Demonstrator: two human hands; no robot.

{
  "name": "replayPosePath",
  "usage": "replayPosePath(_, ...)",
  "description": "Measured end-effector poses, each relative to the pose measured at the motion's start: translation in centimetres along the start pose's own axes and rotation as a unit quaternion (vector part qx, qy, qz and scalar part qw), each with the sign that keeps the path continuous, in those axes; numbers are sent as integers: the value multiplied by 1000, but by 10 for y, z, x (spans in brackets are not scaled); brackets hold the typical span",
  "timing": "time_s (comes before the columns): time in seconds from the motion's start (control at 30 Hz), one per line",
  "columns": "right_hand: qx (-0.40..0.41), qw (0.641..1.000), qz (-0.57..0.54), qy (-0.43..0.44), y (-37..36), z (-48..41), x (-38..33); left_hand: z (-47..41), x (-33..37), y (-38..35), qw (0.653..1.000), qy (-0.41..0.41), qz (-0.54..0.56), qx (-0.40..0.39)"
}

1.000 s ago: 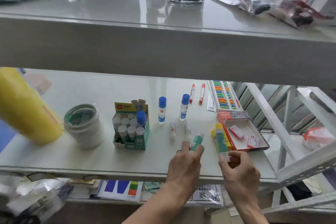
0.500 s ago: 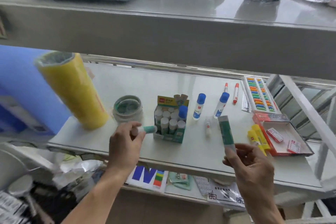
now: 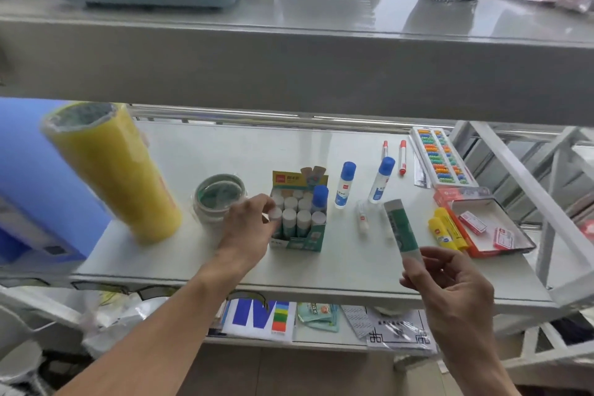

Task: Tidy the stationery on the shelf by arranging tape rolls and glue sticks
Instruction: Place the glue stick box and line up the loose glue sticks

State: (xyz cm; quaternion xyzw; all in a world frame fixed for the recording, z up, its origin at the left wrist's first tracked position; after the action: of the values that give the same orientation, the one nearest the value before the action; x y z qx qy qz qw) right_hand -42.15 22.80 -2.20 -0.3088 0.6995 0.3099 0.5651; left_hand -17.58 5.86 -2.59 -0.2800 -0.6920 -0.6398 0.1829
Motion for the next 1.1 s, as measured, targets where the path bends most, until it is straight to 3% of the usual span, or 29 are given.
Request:
replayPosePath(0.1, -13, 1000, -2, 11, -7, -2, -5, 2, 4, 2, 999, -25, -29, 37)
replayPosePath(0.2, -15, 1000, -3, 17, -13, -6, -6, 2, 36, 11, 989, -118, -26, 85)
replayPosePath(0.37, -27, 999, 3, 18, -24, -13, -5, -28, 85, -8, 993, -101, -22, -61)
replayPosePath(0.53, -39, 999, 14, 11, -34, -24, -7, -45, 92, 3, 992, -113, -26, -59)
replayPosePath(0.7, -47, 999, 28, 5, -39, -35, -7, -46, 86, -4, 977, -127, -95, -144)
replayPosePath(0.83, -60, 998, 27, 5, -42, -43, -8, -42, 82, 3, 984, -118, -68, -112)
replayPosePath(0.97, -83, 996, 40, 10, -49, -59, -16, -40, 79, 46, 993, -109, 27, -31)
replayPosePath(1.1, -146, 978, 139, 60, -66, -85, -25, -35, 72, 75, 993, -94, 72, 18)
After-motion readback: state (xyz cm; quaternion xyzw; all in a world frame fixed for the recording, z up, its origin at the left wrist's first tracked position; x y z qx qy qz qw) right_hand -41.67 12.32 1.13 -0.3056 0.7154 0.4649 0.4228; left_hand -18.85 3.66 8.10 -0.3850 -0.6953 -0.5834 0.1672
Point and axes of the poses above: each hand's wrist, its own z-axis away from the middle knuckle, its own y-axis out of the back of the hand, x = y × z, the point moved 2 cm from there along -z, towards the middle knuckle, and after that the axes turned 4 degrees about y, right-handed, at the moved point
